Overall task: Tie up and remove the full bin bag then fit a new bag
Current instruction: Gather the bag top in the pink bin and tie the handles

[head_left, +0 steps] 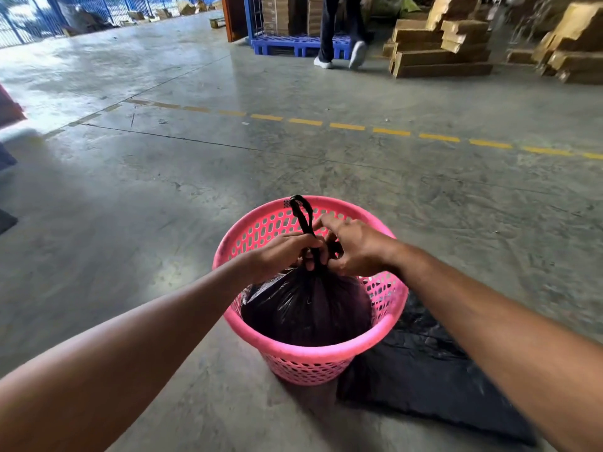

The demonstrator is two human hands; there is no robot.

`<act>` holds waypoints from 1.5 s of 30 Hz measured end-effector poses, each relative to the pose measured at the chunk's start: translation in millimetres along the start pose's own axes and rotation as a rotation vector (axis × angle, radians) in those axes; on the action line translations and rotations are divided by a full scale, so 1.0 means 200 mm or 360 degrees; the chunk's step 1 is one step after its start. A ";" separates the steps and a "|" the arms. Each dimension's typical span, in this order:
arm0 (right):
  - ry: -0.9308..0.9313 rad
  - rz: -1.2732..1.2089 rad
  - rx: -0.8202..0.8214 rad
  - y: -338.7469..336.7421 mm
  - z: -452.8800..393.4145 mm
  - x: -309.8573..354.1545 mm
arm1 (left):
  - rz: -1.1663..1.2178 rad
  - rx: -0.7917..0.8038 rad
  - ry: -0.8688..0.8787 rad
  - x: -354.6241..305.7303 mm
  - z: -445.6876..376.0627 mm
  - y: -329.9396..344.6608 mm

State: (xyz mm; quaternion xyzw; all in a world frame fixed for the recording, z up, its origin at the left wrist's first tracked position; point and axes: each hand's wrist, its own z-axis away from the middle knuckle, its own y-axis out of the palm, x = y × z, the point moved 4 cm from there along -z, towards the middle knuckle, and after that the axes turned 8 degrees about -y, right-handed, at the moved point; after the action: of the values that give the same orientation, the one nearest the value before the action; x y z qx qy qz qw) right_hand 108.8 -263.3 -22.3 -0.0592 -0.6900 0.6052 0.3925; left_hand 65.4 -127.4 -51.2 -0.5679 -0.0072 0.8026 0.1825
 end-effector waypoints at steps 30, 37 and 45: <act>0.0071 -0.0961 -0.0668 0.16 -0.01 0.00 | -0.0178 0.0017 -0.0159 -0.16 0.03 -0.09; 0.0336 -0.1314 -0.0796 0.17 0.03 -0.08 | -0.1660 -0.0420 0.0269 -0.15 0.05 -0.15; 0.0461 -0.1275 -0.0708 0.17 0.03 -0.08 | -0.2121 -0.0957 0.0454 -0.12 0.04 -0.15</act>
State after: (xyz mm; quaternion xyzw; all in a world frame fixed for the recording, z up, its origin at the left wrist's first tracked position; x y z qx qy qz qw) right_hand 102.7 -269.0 -59.5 0.0452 -0.7096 0.2295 0.6647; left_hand 74.7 -105.1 -19.4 -0.5673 -0.5457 0.4038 0.4663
